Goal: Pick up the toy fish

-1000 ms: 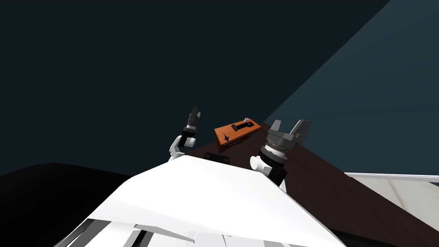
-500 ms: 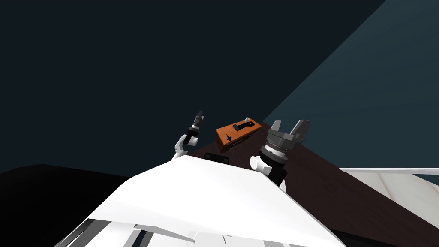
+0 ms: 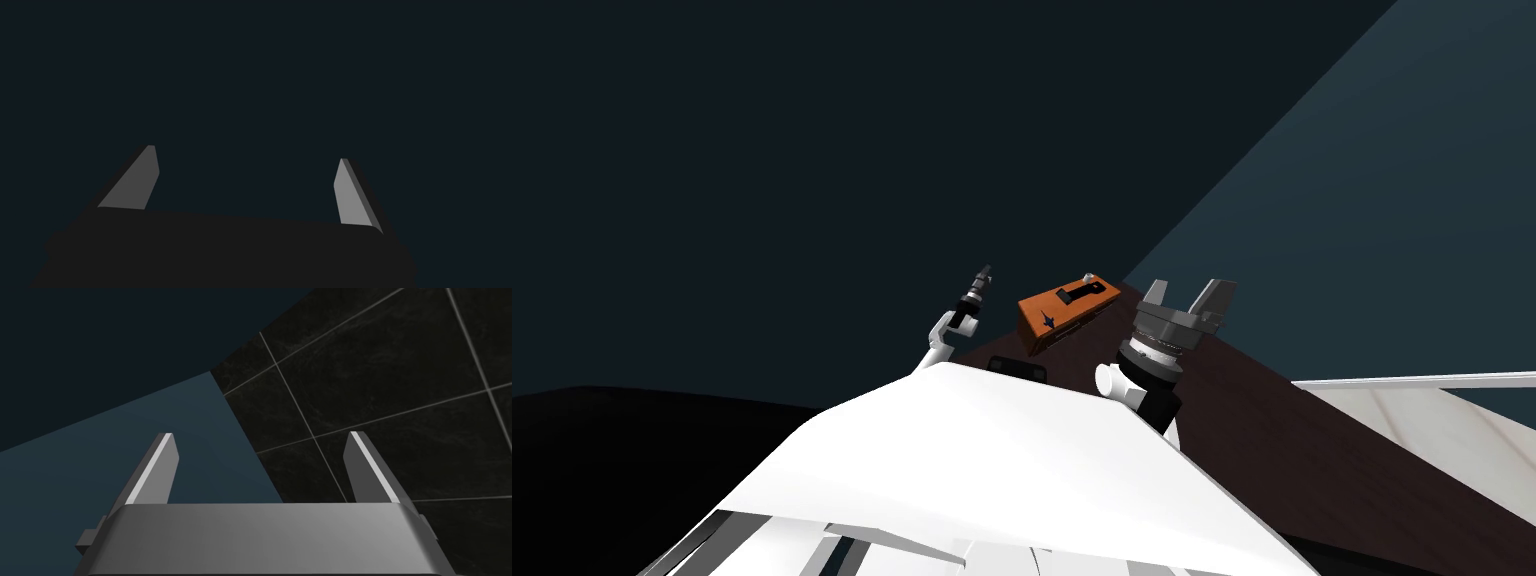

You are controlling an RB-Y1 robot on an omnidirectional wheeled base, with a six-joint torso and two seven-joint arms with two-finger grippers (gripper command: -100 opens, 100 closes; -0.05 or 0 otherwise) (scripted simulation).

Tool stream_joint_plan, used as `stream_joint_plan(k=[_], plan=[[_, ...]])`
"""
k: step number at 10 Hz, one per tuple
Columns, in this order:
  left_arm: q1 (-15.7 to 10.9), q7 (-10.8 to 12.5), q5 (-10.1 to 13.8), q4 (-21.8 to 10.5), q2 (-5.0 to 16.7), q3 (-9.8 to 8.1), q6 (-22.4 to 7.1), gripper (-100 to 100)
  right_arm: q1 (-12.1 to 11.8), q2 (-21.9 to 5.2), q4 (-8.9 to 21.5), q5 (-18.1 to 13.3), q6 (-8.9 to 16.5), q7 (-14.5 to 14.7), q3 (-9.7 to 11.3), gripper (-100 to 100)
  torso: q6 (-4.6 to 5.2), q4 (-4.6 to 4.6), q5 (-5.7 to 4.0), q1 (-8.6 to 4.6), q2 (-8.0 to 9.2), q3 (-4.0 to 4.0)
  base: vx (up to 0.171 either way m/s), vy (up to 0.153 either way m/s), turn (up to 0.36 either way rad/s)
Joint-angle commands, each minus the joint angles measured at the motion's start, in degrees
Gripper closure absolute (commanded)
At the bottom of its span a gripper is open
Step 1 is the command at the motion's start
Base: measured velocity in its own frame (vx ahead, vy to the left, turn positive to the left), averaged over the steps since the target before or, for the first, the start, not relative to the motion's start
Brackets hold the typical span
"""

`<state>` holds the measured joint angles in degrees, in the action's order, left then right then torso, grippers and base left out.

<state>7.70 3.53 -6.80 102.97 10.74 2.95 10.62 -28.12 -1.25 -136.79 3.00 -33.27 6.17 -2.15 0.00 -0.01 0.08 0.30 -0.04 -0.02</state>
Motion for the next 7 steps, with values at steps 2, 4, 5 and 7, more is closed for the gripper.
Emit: stream_joint_plan(k=[2, 4, 5, 7], plan=[[-2.92, -0.13, -0.08, -4.28, -0.03, 0.94, -3.86, -100, 0.00, 0.00, 0.00, 0.00, 0.00, 0.00, 0.00, 0, -0.01, 0.00, -0.01, -0.06, -0.01, -0.01, -0.007, 0.066, -0.058], [-2.92, -0.13, -0.08, -5.47, -0.03, 0.94, -3.96, -100, 0.00, 0.00, 0.00, 0.00, 0.00, 0.00, 0.00, 0, -0.02, 0.00, -0.02, -0.10, 0.03, 0.01, -0.011, 0.038, -0.010], [-4.92, -0.11, 0.07, -7.57, 0.14, 1.40, -6.11, -100, 0.00, 0.01, 0.00, 0.00, 0.00, 0.00, 0.00, 0, -0.01, 0.00, -0.05, -0.23, 0.01, 0.01, -0.009, 0.030, -0.073], [-6.99, -0.09, 0.30, -10.66, 0.29, 1.83, -8.21, -100, 0.00, 0.01, 0.00, 0.00, 0.00, 0.00, 0.00, 0, -0.02, 0.00, -0.04, -0.20, 0.02, 0.01, -0.010, 0.038, -0.064]])
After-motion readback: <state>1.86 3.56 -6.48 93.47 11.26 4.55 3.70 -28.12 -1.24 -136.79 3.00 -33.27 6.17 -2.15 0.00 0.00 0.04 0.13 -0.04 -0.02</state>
